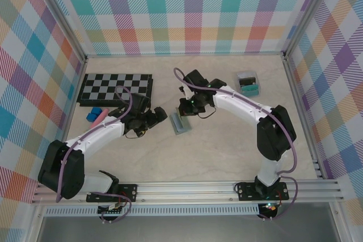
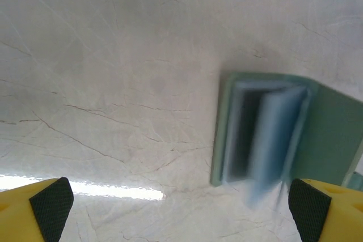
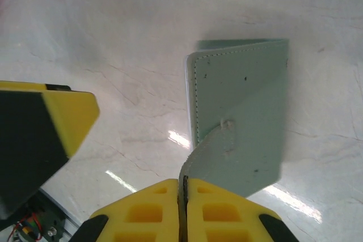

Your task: Take the credit cards out of the card holder

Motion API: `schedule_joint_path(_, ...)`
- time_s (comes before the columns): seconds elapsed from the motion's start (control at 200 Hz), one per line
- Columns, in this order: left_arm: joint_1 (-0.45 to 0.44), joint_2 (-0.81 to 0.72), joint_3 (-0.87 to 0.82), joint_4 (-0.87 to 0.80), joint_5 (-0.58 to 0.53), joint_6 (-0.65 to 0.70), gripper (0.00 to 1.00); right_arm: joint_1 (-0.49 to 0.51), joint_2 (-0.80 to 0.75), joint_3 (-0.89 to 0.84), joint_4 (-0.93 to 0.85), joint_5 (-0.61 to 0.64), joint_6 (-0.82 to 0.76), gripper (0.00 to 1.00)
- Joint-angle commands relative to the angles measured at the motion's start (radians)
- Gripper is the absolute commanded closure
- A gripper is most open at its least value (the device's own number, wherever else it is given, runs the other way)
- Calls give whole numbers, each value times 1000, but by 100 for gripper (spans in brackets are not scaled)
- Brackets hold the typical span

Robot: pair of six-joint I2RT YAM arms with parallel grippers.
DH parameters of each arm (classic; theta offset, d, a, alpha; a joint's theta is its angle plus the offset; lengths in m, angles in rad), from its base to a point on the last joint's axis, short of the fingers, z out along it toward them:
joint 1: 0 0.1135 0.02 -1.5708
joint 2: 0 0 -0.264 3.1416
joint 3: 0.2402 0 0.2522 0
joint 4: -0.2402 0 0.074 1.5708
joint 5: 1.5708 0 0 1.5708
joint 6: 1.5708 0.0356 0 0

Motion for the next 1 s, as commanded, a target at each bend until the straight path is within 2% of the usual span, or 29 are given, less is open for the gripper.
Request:
schedule_joint_path(0.0,18,-27,-5,-31,-14,-10,0,4,37,26,1,-82,-14,92)
schedule_joint_path(0.155,18,-53,-32,-17,-9,-31,0,-4,111,55,17,-144,-71,91)
schedule_joint_path(0.36,17,-39,-50,65,17,-27,0,-78,240,175,-63,-285,-165,91)
schedule_joint_path(0.525,17,-22,-49,107,50,-39,0,-117,212,187,-56,-340,-160,90)
schedule_joint_path(0.615,17,-14,-62,174,94,-46,0,-123,179,152,-47,-291,-151,90)
schedule_joint_path(0.765,17,27,-44,192,175,3,2,-129,79,-36,81,-226,-104,88)
schedule_joint_path(0.865,17,59,-32,223,228,21,4,-133,52,-92,78,-181,-119,88)
schedule_joint_path(0.995,17,125,-9,269,282,24,19,-154,10,-167,80,-135,-143,87)
